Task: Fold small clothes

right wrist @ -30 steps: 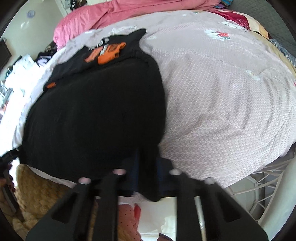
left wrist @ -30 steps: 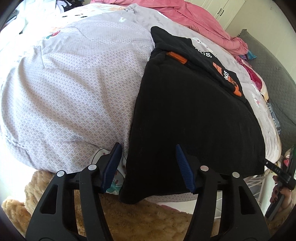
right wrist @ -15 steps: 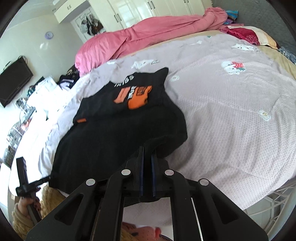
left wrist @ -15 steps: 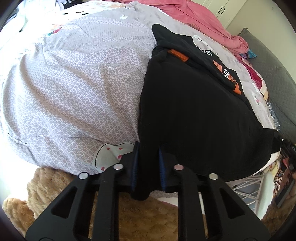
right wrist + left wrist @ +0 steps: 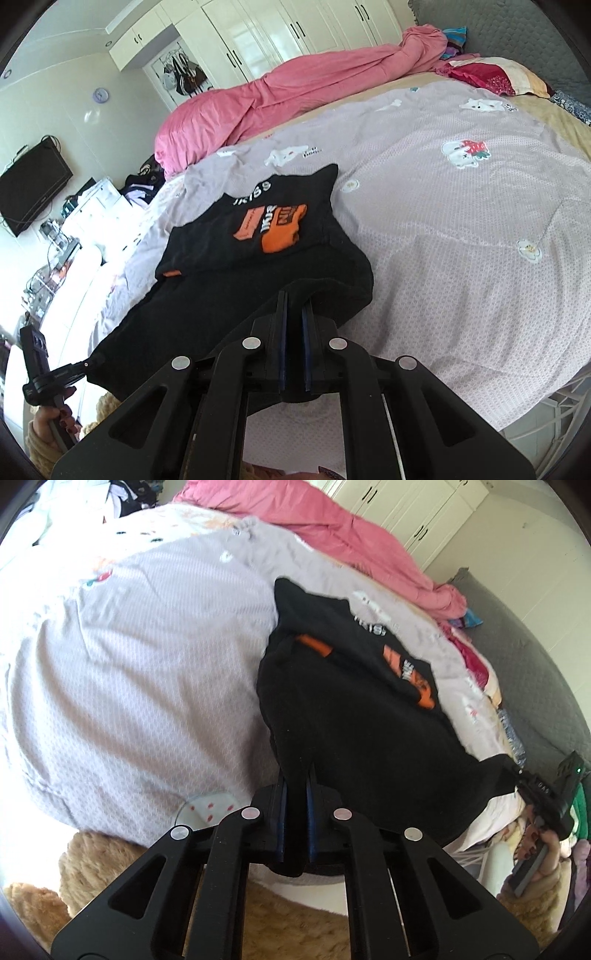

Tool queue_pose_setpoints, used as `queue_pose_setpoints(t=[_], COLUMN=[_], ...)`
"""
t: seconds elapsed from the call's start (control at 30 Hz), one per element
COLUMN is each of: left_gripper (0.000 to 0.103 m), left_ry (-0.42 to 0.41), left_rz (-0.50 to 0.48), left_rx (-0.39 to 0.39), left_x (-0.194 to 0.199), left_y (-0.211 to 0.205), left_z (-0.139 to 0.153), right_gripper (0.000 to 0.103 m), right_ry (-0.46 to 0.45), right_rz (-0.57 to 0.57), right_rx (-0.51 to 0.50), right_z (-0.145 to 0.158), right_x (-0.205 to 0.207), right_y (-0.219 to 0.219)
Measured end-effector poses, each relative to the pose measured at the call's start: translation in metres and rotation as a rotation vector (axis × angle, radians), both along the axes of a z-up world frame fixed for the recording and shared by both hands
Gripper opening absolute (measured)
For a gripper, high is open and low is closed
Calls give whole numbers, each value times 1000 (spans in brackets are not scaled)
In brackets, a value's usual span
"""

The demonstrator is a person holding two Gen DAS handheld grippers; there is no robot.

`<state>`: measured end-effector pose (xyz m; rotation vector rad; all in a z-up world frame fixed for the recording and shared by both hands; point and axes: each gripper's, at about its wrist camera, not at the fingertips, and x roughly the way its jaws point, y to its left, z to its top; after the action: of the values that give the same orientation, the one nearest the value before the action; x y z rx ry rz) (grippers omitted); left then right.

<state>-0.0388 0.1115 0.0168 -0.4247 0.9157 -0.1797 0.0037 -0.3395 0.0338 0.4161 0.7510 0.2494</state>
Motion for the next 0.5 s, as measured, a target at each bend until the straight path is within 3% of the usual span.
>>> queue_pose_setpoints(t=[0.5], left_gripper=[3], left_ry=[-132], left_rz=[42], left_rx=[-33], left_x=[46], left_y=[14], left_z=[53], right_gripper=[6], right_ry=[-89], right_rz=[-79], right_rx=[165], right_z=[19], right_x=[11], right_y=[-35])
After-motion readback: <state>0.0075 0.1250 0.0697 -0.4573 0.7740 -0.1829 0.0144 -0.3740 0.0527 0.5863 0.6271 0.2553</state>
